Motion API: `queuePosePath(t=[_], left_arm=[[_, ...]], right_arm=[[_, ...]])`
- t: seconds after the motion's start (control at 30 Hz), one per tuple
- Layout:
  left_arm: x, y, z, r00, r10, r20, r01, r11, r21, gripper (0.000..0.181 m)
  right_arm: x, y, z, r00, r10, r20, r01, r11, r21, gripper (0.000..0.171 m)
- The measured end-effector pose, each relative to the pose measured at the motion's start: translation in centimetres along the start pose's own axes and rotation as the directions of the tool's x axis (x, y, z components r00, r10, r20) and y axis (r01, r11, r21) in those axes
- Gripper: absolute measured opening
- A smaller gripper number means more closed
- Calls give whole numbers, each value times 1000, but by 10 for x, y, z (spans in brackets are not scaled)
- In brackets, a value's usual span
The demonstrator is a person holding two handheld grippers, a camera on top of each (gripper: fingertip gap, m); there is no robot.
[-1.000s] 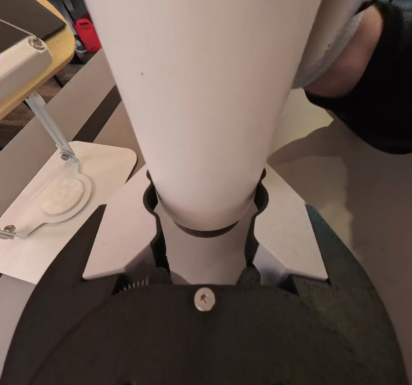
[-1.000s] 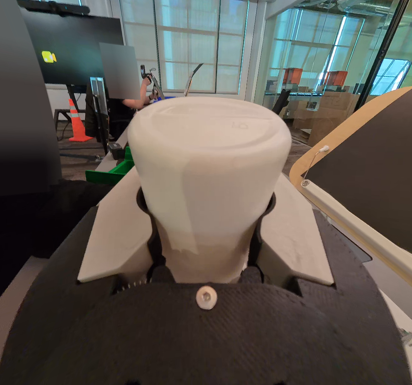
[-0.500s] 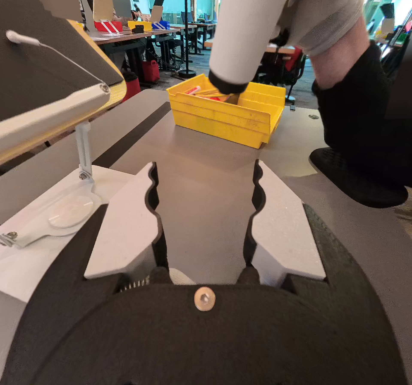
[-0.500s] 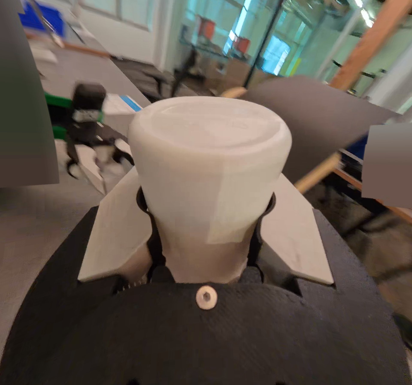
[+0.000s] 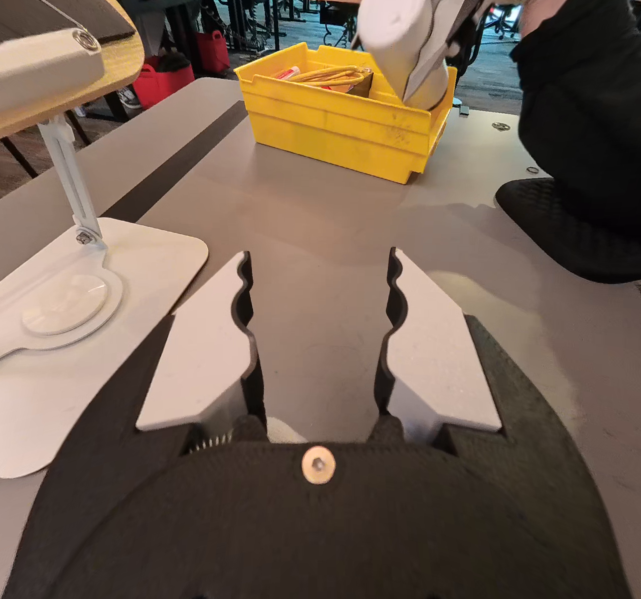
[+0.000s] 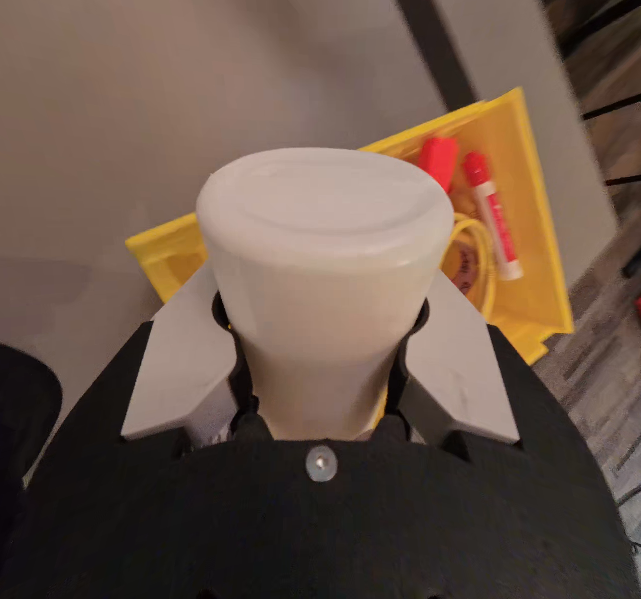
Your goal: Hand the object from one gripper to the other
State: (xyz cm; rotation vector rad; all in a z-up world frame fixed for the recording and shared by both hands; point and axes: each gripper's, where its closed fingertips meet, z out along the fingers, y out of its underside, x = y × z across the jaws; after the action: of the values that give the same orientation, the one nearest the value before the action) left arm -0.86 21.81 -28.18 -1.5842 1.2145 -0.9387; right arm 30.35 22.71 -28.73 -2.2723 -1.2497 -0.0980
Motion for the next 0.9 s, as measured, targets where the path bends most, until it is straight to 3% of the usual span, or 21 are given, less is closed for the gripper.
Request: queuePosePath(t=[0.03, 0.2, 0.33, 0.43, 0.57, 0.73, 0.8, 0.87, 0.9], left_arm=[[1, 1, 1, 1000, 0, -5, 0, 1000, -3, 76], [4, 2, 1, 1000, 18, -12, -18, 1000, -16, 75], [3, 0, -2, 1000, 8, -14, -8, 1000, -2, 75], [2, -2, -4, 1000, 2, -16, -2, 1000, 7, 75], [3, -1, -3, 1000, 2, -19, -2, 1000, 4, 75], [5, 4, 0, 1000, 15, -25, -16, 1000, -19, 75], [5, 4, 0, 1000, 14, -25, -14, 1000, -20, 74], [4, 5, 0, 1000, 6, -27, -7, 1000, -18, 74], [4, 5, 0, 1000, 5, -27, -5, 1000, -18, 74]], right_arm=[[-4, 7, 9, 1000, -3, 29, 4, 999, -34, 101], [-23, 11, 33, 985, 34, 172, -27, 999, -45, 102], [-20, 5, 21, 990, 45, 134, -41, 999, -33, 102], [-18, -8, 4, 995, 22, 93, -24, 1000, 20, 92], [-26, -53, -9, 992, -42, 123, 14, 975, 223, 72], [-27, -52, -1, 990, -47, 134, 23, 984, 177, 63], [-33, -50, -13, 987, -58, 148, 31, 983, 179, 48], [-31, -47, -26, 991, -25, 134, 0, 982, 187, 6], [-35, -44, -28, 987, -12, 158, -16, 985, 172, 0]])
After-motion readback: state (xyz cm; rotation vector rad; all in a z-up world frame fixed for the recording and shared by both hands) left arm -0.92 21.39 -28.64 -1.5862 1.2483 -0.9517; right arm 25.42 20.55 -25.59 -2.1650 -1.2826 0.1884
